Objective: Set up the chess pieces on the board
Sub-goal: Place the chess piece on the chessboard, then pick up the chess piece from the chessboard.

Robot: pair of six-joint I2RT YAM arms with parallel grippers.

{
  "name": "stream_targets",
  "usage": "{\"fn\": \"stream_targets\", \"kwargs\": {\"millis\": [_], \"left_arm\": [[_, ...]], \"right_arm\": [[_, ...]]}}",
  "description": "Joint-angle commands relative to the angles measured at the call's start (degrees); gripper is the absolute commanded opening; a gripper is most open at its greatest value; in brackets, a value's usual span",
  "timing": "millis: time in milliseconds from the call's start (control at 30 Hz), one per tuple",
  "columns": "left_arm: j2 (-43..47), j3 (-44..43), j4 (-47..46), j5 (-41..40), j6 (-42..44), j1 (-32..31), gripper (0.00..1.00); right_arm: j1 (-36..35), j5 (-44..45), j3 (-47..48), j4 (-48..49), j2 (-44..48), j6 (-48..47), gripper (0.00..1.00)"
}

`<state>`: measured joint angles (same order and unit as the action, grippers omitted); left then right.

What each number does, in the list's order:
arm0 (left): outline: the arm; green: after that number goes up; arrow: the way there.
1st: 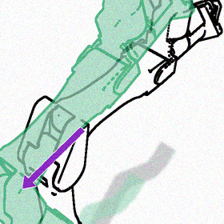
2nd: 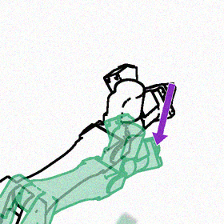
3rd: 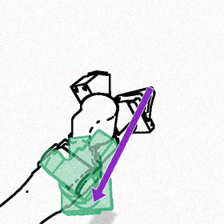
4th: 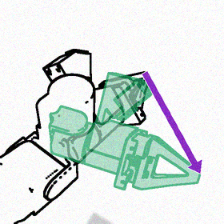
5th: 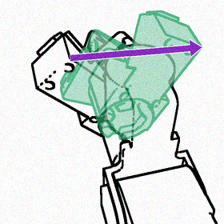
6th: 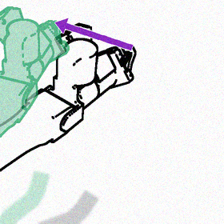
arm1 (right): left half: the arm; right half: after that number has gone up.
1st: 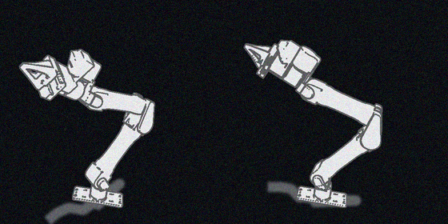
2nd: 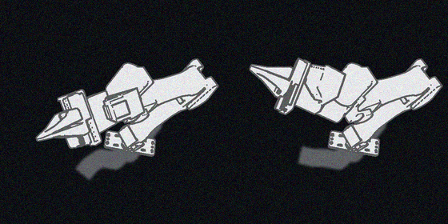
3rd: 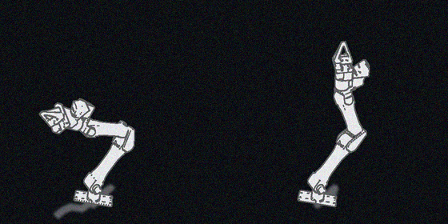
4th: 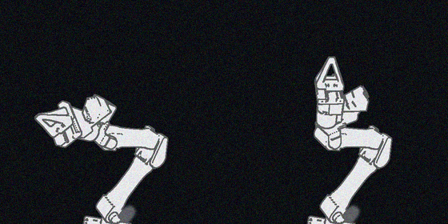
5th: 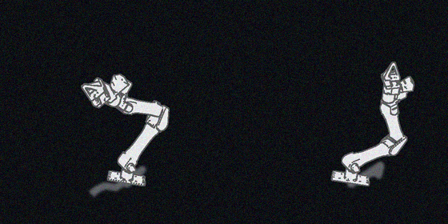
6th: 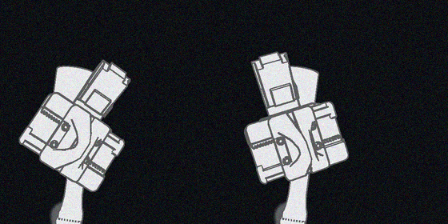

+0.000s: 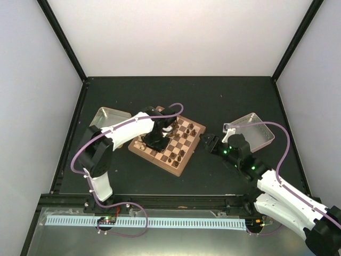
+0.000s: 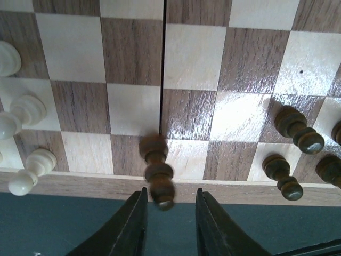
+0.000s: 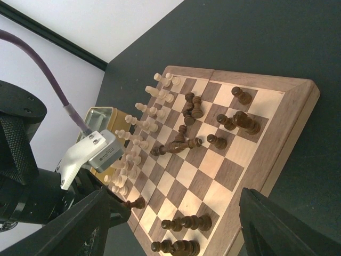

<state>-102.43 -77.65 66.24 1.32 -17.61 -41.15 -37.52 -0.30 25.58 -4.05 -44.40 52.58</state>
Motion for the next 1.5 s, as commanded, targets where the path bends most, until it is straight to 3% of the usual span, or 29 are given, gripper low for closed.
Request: {"fn": "stream_targets", "kwargs": {"millis": [0, 133, 533, 633, 933, 1200, 1467], "left_arm": [[-1.1, -3.7, 1.1, -1.3, 0.2, 0.2, 0.29], [-0.4, -3.5, -0.7, -1.3, -1.0, 0.1, 0.35], [2.9, 3.2, -5.8, -0.3, -3.5, 0.2, 0.43], [3.3, 4.4, -7.0, 0.7, -3.2, 0.1, 0.37], [4.1, 4.0, -7.7, 1.3, -2.9, 0.2, 0.07], [4.3, -3.5, -7.7, -0.1, -3.1, -1.1, 0.06], [-3.4, -14.6, -9.0, 1.3, -3.5, -3.6, 0.07]], "right_arm": [[0.1, 1.4, -0.3, -0.7, 0.3, -0.6, 0.68], [0.1, 1.1, -0.3, -1.2, 0.4, -0.4, 0.68], [0.1, 0.8, -0.2, -1.7, 0.4, 0.0, 0.67], [0.1, 0.4, -0.1, -1.7, 0.2, 0.2, 0.68], [0.1, 0.8, -0.1, -2.2, 0.7, 0.2, 0.68], [0.1, 5.5, -1.4, -4.5, 5.3, 2.1, 0.67], [0.1, 11.9, -3.8, -7.6, 14.3, 4.1, 0.67]]}}
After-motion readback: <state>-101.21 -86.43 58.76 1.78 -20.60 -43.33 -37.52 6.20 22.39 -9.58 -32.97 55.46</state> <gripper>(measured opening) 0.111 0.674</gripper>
